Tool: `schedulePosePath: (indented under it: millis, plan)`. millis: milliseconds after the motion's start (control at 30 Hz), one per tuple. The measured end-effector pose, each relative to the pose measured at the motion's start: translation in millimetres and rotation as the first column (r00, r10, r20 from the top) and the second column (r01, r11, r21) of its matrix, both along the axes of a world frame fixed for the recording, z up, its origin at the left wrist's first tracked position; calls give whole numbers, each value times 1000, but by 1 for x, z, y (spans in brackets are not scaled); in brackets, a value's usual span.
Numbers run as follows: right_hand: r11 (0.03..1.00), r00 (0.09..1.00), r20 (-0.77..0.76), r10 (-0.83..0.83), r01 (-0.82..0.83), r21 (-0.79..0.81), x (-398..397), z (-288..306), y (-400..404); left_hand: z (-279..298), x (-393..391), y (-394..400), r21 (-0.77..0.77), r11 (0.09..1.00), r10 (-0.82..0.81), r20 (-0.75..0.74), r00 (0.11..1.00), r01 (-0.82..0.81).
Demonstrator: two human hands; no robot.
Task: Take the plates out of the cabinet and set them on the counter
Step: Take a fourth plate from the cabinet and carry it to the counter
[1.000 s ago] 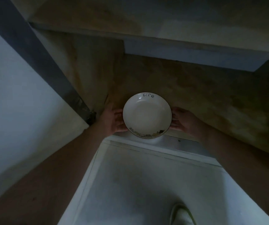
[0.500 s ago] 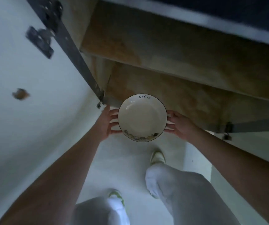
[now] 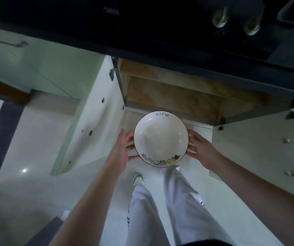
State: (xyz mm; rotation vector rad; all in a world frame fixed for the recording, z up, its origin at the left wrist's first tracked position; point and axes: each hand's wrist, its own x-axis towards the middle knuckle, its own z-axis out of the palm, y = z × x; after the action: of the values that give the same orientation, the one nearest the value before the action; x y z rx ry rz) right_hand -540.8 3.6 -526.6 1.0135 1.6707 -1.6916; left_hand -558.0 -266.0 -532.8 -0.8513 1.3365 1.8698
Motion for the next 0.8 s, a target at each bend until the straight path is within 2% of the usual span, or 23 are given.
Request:
schedulePosePath:
  millis: [100,367,600,800]
  plan:
    - [1000,999,-52,-12,12,-2,32,55,-7,56,23,-6,-4,1000,-3,-51,999,3]
    - [988,967,-201,-155,155,-16,110,161,23,159,61,8,42,974,-215,-160,963,224]
    - [945,911,-252,-326,322,-56,192,208,73,212,90,69,26,918,-381,-212,900,395]
    - [877,831,-297,-470,478,-50,283,225,144,229,143,163,-11,861,-492,-275,826,509]
